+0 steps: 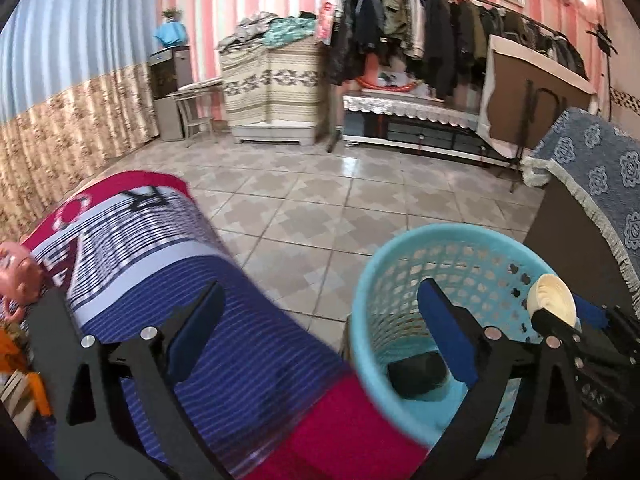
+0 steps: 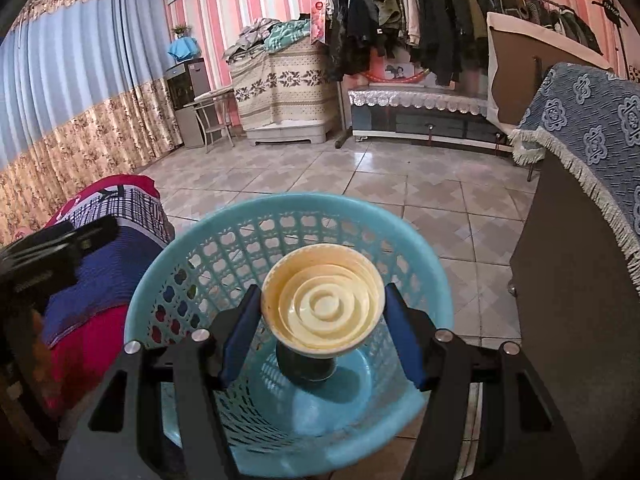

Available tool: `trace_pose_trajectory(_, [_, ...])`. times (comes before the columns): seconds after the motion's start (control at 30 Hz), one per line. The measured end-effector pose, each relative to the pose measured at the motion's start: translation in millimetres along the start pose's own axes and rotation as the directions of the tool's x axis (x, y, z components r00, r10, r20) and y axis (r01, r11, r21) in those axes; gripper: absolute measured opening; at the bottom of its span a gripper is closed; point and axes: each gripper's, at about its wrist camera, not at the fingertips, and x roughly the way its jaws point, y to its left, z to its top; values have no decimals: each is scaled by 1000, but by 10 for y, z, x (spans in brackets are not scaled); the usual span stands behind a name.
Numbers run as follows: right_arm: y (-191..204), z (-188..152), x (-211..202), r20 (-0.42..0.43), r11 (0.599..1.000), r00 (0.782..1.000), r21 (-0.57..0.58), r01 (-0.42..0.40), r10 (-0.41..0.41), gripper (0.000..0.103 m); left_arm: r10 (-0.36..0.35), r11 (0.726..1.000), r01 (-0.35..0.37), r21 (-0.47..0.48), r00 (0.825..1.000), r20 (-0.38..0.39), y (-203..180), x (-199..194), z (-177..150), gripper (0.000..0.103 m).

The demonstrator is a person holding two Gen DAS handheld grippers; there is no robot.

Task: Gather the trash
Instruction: 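Open the left gripper over the basket while the right releases the lid, then move both grippers back over the items on the bed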

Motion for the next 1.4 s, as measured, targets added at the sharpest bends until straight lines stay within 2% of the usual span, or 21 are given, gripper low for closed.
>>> trace_pose_trajectory(0.1, [55,4,42,6,1000,1000,5,-24,24,63,24,999,-24,-24,1000,2,139,-99,-39,94])
trace_pose_trajectory(0.17, [103,8,24,19,1000,1000,-9,-18,18,75,30,999,-30,-42,1000,-3,219,-167,-76,94])
trace_pose_trajectory(0.37, [146,33,-128,65,1000,997,-8,-29,29,87,67,995,-66,-72,998,15,438,-478,-167,94])
trace_pose_trajectory(0.57, [276,35,-251,75,998,996,-38,-44,47,90,109,989,-103,-109,993,51,676,-881,-247,96])
trace_pose_trajectory(0.93, [808,-48,-598,93,981,985,-144,-130,144,91,182,967,-171,-190,982,43,1253,-1513,-588,97])
trace_pose_trajectory(1.0, [909,-80,-646,91,976,983,-164,-143,160,95,212,961,-200,-193,976,43,1365,-1653,-662,97])
trace_pose_trajectory(1.13, [1211,-186,-732,91,951,977,-264,-163,193,96,257,949,-244,-201,966,40,1590,-1894,-777,97])
trace_pose_trajectory(1.4, [1681,-382,-871,73,896,954,-369,-245,291,96,359,899,-344,-270,933,7,2122,-2308,-1166,97])
